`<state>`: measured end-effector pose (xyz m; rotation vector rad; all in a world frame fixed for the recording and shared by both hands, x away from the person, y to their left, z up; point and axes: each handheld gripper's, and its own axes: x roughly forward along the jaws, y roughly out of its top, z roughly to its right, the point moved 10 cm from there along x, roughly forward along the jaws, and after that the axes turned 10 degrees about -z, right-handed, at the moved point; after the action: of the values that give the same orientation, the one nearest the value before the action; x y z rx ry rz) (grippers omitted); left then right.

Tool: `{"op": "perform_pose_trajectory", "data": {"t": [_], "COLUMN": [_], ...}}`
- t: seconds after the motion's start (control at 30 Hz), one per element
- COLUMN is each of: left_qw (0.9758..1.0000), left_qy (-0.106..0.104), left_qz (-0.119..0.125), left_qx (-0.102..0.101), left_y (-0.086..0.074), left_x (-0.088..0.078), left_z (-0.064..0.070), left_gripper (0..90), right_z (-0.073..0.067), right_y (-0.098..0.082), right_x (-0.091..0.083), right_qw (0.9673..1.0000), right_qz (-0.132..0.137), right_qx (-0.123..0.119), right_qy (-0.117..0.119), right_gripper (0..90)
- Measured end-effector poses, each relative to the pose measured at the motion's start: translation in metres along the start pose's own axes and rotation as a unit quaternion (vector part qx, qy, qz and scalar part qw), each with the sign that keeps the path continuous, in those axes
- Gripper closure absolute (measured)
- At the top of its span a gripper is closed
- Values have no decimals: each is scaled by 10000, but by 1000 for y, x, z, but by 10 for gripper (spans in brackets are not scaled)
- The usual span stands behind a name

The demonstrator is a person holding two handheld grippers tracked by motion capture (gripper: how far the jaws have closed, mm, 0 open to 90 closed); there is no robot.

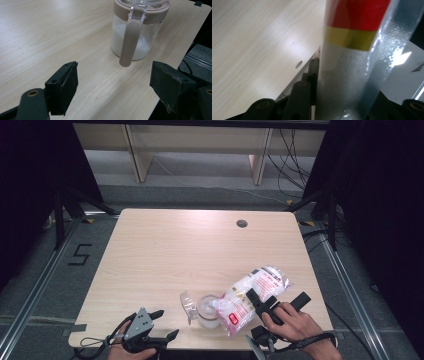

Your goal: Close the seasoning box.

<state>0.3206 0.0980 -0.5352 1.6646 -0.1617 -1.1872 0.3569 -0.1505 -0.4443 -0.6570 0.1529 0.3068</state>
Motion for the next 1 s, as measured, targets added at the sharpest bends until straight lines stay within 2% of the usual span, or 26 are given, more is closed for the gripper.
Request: {"op": "perform_pose_trajectory", "data": {"t": [0.6,0.63,0.67,0.9,0.93,1.0], "left_qw": [10000,10000,10000,10000,10000,10000], "left_qy": [4,10,-3,25,18,22], "left_qz": [-10,-11,-3,-32,-24,-20], "left_qx": [-2,19,0,2,0,26], "left_y": [0,0,0,-1,0,0], "left_x": [0,0,0,0,0,0], "left_z": [0,-1,0,-1,0,-1], "left_gripper": [220,220,220,220,220,220], "right_z": [-1,-1,-3,-4,-1,1], "right_y": [-2,-2,-2,0,0,-1], "right_x": [0,0,0,1,2,2], "right_qw": [10000,10000,9997,9995,9999,9999], "right_qz": [17,3,31,75,130,109], "right_qx": [64,77,259,308,45,-52], "right_qy": [21,31,43,39,-50,-95], "right_gripper": [744,744,745,745,745,746]}}
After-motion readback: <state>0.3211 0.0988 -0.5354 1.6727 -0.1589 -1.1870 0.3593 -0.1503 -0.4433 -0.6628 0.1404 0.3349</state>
